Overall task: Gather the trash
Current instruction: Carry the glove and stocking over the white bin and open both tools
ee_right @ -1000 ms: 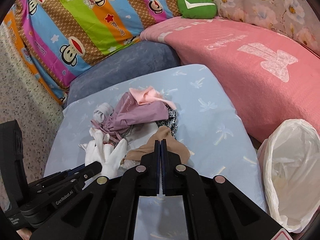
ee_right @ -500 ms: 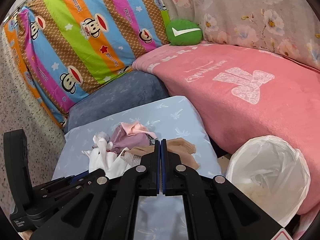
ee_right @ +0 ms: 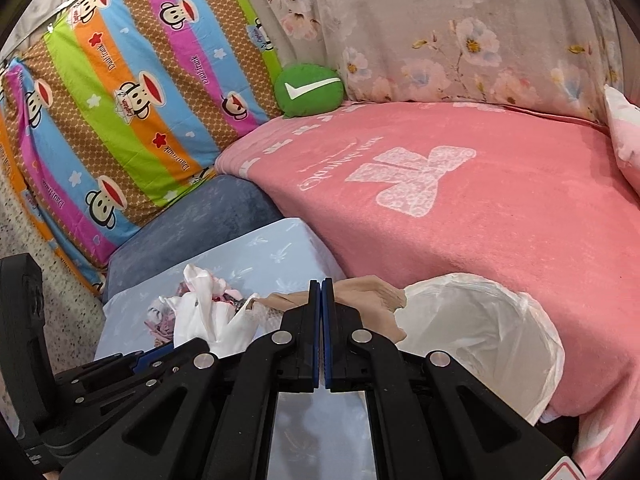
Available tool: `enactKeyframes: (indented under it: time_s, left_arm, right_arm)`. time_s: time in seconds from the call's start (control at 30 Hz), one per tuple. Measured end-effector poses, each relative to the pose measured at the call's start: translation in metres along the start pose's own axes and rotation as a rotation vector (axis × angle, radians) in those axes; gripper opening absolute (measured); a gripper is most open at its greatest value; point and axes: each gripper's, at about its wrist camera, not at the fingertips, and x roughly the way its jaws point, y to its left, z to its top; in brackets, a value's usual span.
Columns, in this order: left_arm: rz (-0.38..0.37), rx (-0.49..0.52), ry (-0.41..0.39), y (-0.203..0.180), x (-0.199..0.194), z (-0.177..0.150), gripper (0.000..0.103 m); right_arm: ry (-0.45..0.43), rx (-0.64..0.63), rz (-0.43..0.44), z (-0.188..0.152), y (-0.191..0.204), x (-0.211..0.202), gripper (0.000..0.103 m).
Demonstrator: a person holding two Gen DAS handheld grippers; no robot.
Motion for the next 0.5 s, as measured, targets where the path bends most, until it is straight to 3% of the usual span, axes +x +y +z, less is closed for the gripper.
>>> enactKeyframes:
  time_s: [0.5]
  left_arm:
    - [-0.056,0.139,0.055,-0.080,0.033,0.008,0.014]
  right_arm:
    - [0.004,0.109,-0.079,-0.009,-0.079,-0.007,0.001]
